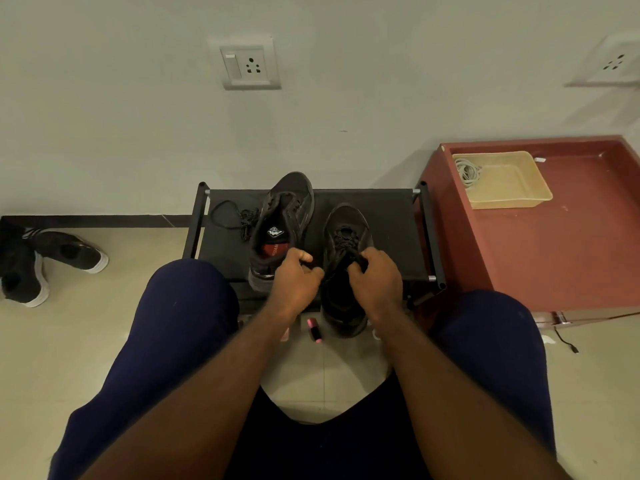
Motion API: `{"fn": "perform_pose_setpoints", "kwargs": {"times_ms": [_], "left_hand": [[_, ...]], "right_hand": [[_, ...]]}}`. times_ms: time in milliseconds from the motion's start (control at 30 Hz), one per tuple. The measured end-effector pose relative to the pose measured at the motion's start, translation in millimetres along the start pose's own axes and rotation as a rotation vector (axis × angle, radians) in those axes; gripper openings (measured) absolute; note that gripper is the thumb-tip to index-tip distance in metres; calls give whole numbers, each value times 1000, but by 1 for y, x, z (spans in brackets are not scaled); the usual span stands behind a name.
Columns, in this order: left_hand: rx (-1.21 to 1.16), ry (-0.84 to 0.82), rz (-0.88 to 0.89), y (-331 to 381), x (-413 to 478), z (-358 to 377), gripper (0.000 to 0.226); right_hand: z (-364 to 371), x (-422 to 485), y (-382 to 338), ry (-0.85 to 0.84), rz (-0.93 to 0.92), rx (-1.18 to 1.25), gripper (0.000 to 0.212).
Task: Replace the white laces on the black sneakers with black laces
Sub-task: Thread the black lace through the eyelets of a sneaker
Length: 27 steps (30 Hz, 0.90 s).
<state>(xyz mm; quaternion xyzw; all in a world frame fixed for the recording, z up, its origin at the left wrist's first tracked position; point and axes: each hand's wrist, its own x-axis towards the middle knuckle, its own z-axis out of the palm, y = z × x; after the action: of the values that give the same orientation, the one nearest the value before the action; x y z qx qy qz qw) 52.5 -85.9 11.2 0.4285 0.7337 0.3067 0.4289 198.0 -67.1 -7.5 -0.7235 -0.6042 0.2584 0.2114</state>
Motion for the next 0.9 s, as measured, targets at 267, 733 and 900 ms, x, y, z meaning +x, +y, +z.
{"fn": "perform_pose_setpoints", "kwargs": {"times_ms": [267,733,900], "left_hand": [[539,-67,243,2,3,7,21],[785,30,219,20,6,32,37],[790,33,209,21,11,28,31]], "right_hand": [[-16,16,8,-166,76,340,20],[-23,24,20,-188,18,279,21],[-15,23,21,-151,48,289,19]]}}
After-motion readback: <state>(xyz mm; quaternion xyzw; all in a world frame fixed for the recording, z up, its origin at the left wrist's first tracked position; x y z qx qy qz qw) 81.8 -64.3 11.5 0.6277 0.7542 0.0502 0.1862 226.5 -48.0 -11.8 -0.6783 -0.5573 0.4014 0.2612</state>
